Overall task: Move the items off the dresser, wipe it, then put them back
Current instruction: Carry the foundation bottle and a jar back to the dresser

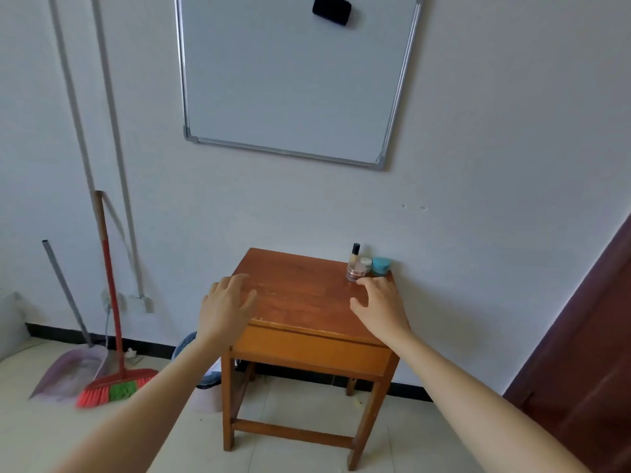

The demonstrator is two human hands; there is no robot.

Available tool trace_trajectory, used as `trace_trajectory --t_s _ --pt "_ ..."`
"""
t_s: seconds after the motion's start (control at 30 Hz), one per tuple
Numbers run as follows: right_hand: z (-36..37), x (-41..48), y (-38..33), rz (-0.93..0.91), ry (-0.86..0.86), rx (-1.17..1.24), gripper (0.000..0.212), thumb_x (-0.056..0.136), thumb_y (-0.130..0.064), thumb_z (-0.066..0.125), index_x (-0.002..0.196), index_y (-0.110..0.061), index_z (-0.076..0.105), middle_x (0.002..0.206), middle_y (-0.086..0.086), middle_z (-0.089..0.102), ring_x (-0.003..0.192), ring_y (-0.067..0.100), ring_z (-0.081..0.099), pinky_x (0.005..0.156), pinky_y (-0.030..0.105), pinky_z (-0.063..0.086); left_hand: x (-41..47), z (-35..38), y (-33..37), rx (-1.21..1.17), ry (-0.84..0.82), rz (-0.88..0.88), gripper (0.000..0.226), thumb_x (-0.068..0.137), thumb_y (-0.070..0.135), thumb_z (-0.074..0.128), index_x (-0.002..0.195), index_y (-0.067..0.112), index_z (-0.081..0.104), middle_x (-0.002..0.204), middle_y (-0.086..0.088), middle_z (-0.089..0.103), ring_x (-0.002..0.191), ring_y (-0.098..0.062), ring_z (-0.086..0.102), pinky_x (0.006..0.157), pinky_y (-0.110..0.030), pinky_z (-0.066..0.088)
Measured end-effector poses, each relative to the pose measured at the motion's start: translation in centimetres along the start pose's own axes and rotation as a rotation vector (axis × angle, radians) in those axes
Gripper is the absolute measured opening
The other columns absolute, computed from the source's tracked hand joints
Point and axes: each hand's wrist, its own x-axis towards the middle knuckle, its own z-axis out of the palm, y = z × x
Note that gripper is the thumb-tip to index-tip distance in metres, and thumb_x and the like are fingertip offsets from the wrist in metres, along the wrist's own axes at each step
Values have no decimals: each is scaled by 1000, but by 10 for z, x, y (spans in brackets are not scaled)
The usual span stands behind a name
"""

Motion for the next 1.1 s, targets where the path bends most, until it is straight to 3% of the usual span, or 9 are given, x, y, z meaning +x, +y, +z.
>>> trace_trajectory --t_s 0.2,0.37,0.5,0.73,1.1 --pt "54 10 31 109 -130 -81 41 90 -34 51 128 -20 46 130 1 46 119 17 42 96 30 38 36 68 -29 -36 -175 -25 41 94 27 44 133 15 44 138 -6 46 126 -22 39 101 -37 35" --pt "76 50 77 290 -125 -8 41 90 -33 53 128 -19 46 133 4 45 124 20 41 98 32 39 69 113 -34 -31 -262 -16 41 95 30 43 134 17 42 137 -4 47 124 -20 41 102 -34 36" --pt "88 107 112 354 -58 45 42 90 -32 52 129 -17 46 130 5 47 122 20 42 97 31 38 132 136 -27 2 -230 19 42 95 30 43 134 17 42 137 -3 46 126 -19 40 104 -36 38" --pt "132 189 163 374 -138 56 42 88 -33 53 127 -18 47 130 5 47 121 22 42 96 34 40 222 201 2 -15 -217 11 40 94 28 44 133 16 43 135 -4 48 125 -20 41 101 -37 39" --pt "207 256 193 418 -306 75 46 88 -37 55 129 -20 43 130 5 43 121 20 40 95 31 39 284 300 -25 -4 -419 -101 41 95 28 44 134 17 41 134 -5 49 122 -20 44 99 -36 43"
